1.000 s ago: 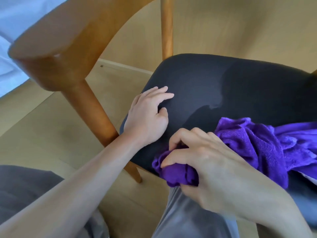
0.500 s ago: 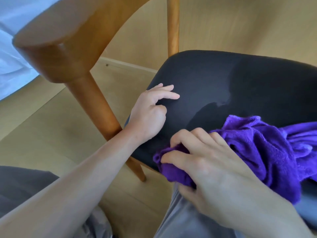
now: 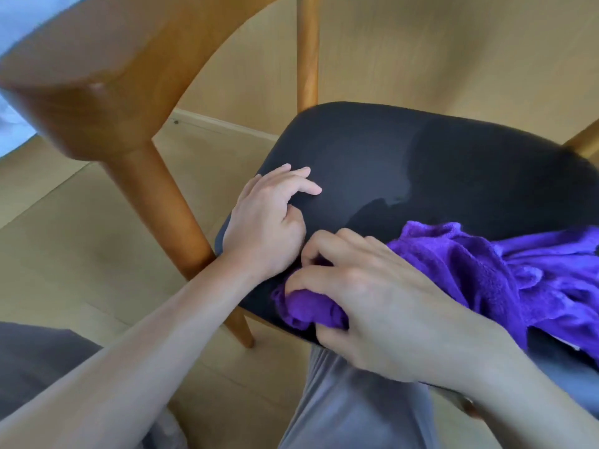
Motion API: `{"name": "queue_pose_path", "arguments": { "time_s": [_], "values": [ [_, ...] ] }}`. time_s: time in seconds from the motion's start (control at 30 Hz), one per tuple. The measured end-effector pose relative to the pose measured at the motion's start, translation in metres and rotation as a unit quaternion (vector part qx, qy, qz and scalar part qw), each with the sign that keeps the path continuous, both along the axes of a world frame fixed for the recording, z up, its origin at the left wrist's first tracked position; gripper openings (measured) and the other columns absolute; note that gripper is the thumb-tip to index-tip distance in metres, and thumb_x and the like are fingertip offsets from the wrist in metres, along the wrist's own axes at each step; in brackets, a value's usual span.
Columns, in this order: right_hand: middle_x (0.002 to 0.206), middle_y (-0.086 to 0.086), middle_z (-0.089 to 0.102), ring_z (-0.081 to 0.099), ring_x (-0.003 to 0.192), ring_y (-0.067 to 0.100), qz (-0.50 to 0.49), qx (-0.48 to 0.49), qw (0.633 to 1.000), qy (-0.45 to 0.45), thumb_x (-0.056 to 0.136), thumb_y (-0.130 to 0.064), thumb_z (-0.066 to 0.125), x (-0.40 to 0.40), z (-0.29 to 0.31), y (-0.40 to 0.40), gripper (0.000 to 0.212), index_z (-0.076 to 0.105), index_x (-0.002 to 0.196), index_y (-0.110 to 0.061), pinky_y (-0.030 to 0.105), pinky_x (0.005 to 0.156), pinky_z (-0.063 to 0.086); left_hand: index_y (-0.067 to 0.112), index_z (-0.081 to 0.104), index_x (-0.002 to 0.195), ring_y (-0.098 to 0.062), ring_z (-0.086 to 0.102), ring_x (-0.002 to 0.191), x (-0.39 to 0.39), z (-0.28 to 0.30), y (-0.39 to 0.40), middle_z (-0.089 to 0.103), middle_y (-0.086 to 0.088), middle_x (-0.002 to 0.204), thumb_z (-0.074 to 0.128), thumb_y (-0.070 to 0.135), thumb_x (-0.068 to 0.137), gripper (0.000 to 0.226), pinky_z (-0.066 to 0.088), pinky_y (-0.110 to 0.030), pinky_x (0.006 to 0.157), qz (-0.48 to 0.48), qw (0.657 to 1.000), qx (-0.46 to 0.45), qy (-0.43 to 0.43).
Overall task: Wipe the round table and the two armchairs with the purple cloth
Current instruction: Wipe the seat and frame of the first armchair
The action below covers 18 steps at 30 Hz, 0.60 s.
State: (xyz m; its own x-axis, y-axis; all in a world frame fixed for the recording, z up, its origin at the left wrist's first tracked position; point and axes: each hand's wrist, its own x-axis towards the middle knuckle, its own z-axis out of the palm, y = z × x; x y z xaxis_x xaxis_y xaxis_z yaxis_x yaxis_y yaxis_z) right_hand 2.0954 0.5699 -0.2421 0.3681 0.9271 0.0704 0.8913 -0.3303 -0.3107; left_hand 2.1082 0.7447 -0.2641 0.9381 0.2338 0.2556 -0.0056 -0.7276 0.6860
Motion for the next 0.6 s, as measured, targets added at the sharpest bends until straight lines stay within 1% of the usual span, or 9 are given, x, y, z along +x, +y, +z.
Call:
{"name": "queue_pose_path", "arguments": {
  "time_s": [0.03, 0.07, 0.13, 0.2, 0.3, 0.4, 0.47, 0.5, 0.6],
  "values": [
    [0.105, -0.012, 0.046, 0.042, 0.092, 0.015, 0.002, -0.017, 0.999, 0.038, 0.080, -0.031, 0.060, 0.006, 0.013, -0.001, 0.032, 0.066, 0.111, -0.038, 0.034, 0.081, 0.044, 0.024, 0.069, 0.112, -0.004, 0.034, 0.141, 0.000, 0.000, 0.000, 0.055, 0.009, 0.142, 0.035, 0.001, 0.075, 0.056, 0.026, -0.039, 0.117, 0.001, 1.000, 0.007, -0.003],
    [0.104, -0.013, 0.046, 0.043, 0.092, 0.014, -0.040, -0.008, 0.999, -0.007, 0.080, -0.031, 0.059, 0.020, 0.022, -0.012, 0.031, 0.066, 0.110, -0.039, 0.034, 0.080, 0.044, 0.024, 0.069, 0.113, -0.004, 0.034, 0.141, 0.000, -0.001, 0.000, 0.055, 0.010, 0.143, 0.036, -0.001, 0.077, 0.055, 0.027, -0.040, 0.118, 0.001, 1.000, 0.014, -0.006],
    [0.103, -0.014, 0.047, 0.047, 0.096, 0.014, -0.135, 0.014, 0.991, -0.001, 0.082, -0.033, 0.056, 0.043, 0.030, -0.016, 0.031, 0.066, 0.111, -0.040, 0.033, 0.080, 0.045, 0.026, 0.068, 0.115, -0.002, 0.032, 0.140, 0.000, -0.002, 0.000, 0.053, 0.012, 0.144, 0.037, -0.004, 0.081, 0.055, 0.026, -0.039, 0.119, 0.004, 1.000, 0.031, -0.006],
    [0.104, -0.014, 0.049, 0.050, 0.101, 0.012, -0.179, 0.012, 0.983, 0.042, 0.082, -0.031, 0.059, 0.062, 0.024, -0.024, 0.032, 0.067, 0.111, -0.041, 0.033, 0.083, 0.046, 0.028, 0.067, 0.115, -0.001, 0.031, 0.140, 0.000, -0.004, 0.000, 0.053, 0.014, 0.144, 0.039, -0.006, 0.084, 0.054, 0.025, -0.037, 0.119, 0.007, 0.999, 0.044, -0.005],
    [0.104, -0.007, 0.054, 0.055, 0.097, 0.013, -0.258, 0.011, 0.966, 0.027, 0.082, -0.023, 0.066, 0.129, 0.028, -0.043, 0.029, 0.072, 0.107, -0.035, 0.031, 0.086, 0.046, 0.030, 0.065, 0.115, -0.002, 0.031, 0.139, 0.000, -0.005, -0.001, 0.052, 0.015, 0.144, 0.039, -0.004, 0.085, 0.052, 0.026, -0.038, 0.119, 0.006, 0.998, 0.060, -0.003],
    [0.088, 0.001, 0.063, 0.059, 0.084, 0.022, -0.367, -0.013, 0.930, 0.025, 0.079, -0.017, 0.064, 0.181, 0.035, -0.066, 0.018, 0.074, 0.093, -0.024, 0.027, 0.072, 0.045, 0.031, 0.060, 0.116, -0.003, 0.028, 0.140, 0.000, -0.004, -0.001, 0.050, 0.014, 0.145, 0.040, -0.002, 0.085, 0.049, 0.023, -0.037, 0.120, 0.000, 0.997, 0.075, 0.001],
    [0.074, 0.000, 0.065, 0.062, 0.081, 0.026, -0.405, -0.001, 0.914, 0.024, 0.079, -0.013, 0.062, 0.199, 0.034, -0.073, 0.013, 0.073, 0.086, -0.014, 0.029, 0.066, 0.046, 0.031, 0.057, 0.116, -0.004, 0.027, 0.138, -0.001, -0.001, -0.003, 0.050, 0.014, 0.144, 0.042, 0.000, 0.084, 0.047, 0.024, -0.035, 0.119, -0.004, 0.996, 0.085, 0.004],
    [0.075, -0.001, 0.065, 0.063, 0.086, 0.026, -0.410, 0.003, 0.912, 0.015, 0.079, -0.013, 0.062, 0.202, 0.032, -0.071, 0.014, 0.073, 0.088, -0.011, 0.030, 0.067, 0.045, 0.031, 0.056, 0.115, -0.006, 0.029, 0.137, 0.000, 0.000, -0.004, 0.051, 0.014, 0.141, 0.043, 0.000, 0.084, 0.046, 0.024, -0.034, 0.117, -0.006, 0.996, 0.094, 0.007],
    [0.095, -0.002, 0.058, 0.057, 0.101, 0.020, -0.365, -0.013, 0.931, 0.021, 0.082, -0.021, 0.065, 0.174, 0.030, -0.050, 0.023, 0.071, 0.103, -0.017, 0.026, 0.080, 0.041, 0.030, 0.053, 0.107, -0.013, 0.038, 0.122, 0.011, 0.006, -0.005, 0.053, 0.015, 0.125, 0.045, 0.002, 0.079, 0.040, 0.026, -0.032, 0.105, 0.000, 0.992, 0.119, 0.033]
  ]
}}
